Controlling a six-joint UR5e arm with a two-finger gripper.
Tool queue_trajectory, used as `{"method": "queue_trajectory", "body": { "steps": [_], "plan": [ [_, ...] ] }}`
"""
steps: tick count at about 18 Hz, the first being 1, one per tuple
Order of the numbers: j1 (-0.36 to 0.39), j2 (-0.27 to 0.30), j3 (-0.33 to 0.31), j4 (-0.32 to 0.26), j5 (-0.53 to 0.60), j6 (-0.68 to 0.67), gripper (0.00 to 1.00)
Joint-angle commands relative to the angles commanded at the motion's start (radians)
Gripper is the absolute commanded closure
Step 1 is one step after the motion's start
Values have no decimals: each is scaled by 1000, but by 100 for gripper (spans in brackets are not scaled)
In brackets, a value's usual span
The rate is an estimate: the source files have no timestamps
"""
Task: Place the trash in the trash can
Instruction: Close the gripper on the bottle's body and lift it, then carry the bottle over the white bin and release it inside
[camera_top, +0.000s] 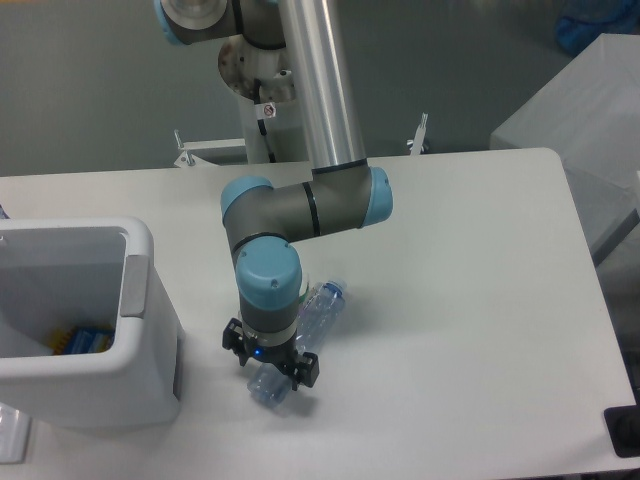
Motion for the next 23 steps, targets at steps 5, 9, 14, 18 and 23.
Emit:
{"method": "queue_trajectory", "body": {
  "steps": [5,9,14,18,23],
  "plan": [
    [0,0,0,2,2,2,20],
    [0,-2,6,20,25,2,33],
    [2,-12,23,22,25,23,38],
    [12,-9,52,21,25,47,37],
    [115,75,136,26,-3,74,37]
  ]
}}
